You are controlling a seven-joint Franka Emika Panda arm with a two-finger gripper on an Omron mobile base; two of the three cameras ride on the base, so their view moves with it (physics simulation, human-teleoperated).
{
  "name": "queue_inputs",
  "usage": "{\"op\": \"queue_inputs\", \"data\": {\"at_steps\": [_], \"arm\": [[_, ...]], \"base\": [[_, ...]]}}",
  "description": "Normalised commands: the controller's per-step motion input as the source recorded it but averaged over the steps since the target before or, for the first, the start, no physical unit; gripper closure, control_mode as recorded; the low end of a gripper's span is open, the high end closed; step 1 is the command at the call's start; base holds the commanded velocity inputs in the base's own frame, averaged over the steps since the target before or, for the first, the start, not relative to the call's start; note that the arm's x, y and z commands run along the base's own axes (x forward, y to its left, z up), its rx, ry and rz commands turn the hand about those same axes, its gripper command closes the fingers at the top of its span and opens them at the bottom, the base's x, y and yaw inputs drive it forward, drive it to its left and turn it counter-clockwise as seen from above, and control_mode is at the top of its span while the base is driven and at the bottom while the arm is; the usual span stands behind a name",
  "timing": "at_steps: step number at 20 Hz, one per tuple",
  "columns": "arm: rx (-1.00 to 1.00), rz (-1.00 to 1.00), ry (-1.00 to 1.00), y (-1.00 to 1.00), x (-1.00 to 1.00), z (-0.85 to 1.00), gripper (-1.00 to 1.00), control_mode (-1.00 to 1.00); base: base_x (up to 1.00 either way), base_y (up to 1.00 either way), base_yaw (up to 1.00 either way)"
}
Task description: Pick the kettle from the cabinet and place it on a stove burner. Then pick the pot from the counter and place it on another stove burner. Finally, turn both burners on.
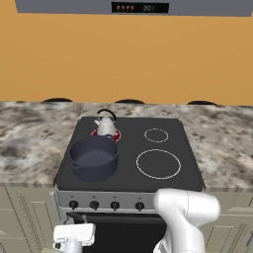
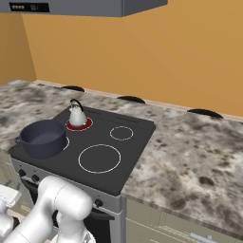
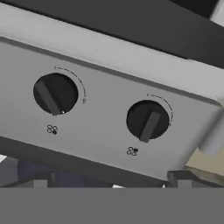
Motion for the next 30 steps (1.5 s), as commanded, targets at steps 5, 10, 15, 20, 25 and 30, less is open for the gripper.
{"op": "queue_inputs", "data": {"at_steps": [5, 10, 15, 20, 25, 30], "arm": [[0.13, 0.01, 0.01, 0.14, 0.06, 0.00, -1.00, -1.00], [0.07, 0.00, 0.02, 0.35, 0.20, 0.00, -1.00, -1.00], [0.04, 0.00, 0.07, 0.30, 0.32, 0.00, -1.00, -1.00], [0.06, 0.00, 0.05, 0.01, 0.13, -0.05, -1.00, -1.00], [0.01, 0.00, 0.00, 0.00, 0.19, -0.21, -1.00, -1.00], [0.02, 0.00, 0.00, 0.00, 0.03, -0.24, -1.00, -1.00]], "base": [[0.00, 0.00, 0.00], [0.00, 0.00, 0.00], [0.00, 0.00, 0.00], [0.00, 0.00, 0.00], [0.00, 0.00, 0.00], [0.00, 0.00, 0.00]]}}
